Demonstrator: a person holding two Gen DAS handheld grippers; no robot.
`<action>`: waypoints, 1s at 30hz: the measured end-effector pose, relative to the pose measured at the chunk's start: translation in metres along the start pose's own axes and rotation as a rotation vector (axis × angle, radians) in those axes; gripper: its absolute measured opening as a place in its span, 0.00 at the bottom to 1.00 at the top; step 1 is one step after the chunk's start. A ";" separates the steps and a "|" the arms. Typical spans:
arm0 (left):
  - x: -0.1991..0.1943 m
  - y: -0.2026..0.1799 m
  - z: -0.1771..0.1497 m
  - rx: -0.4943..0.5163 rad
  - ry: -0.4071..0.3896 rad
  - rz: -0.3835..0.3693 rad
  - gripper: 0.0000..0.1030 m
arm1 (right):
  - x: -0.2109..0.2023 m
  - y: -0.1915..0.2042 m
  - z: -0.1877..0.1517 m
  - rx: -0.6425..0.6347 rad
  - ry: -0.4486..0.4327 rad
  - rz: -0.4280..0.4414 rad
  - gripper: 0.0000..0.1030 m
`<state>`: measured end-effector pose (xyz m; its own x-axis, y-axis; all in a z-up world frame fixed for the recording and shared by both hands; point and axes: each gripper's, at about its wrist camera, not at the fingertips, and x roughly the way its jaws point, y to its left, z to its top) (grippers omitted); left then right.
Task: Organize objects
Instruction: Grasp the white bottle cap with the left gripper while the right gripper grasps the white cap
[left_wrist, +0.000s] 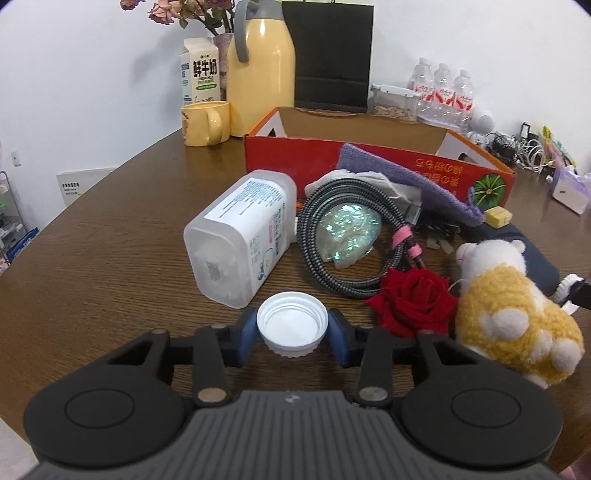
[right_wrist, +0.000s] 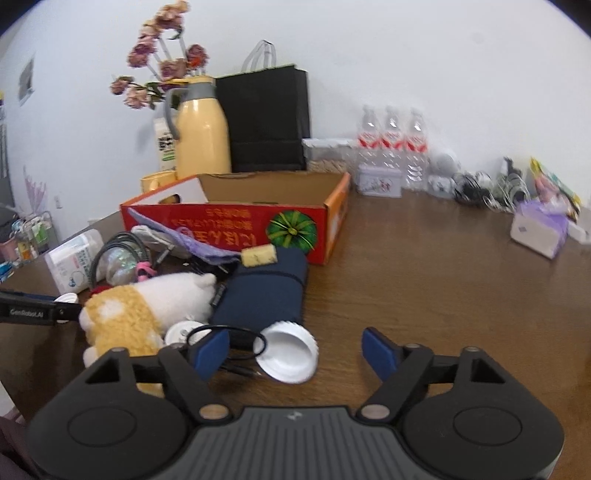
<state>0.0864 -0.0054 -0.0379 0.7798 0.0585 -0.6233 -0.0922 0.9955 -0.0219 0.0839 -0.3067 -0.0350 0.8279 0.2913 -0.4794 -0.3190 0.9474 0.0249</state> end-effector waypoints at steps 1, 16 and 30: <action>0.000 0.000 0.000 0.002 -0.001 -0.002 0.40 | 0.000 0.004 0.001 -0.018 -0.009 0.005 0.68; -0.003 0.003 -0.003 -0.002 -0.006 -0.005 0.40 | -0.015 0.004 -0.006 -0.068 0.009 0.037 0.64; -0.004 0.004 -0.005 0.001 -0.008 -0.004 0.40 | -0.009 -0.008 -0.018 -0.120 0.090 -0.011 0.51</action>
<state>0.0797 -0.0019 -0.0395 0.7853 0.0554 -0.6166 -0.0885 0.9958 -0.0232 0.0713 -0.3194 -0.0464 0.7887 0.2629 -0.5557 -0.3672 0.9264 -0.0830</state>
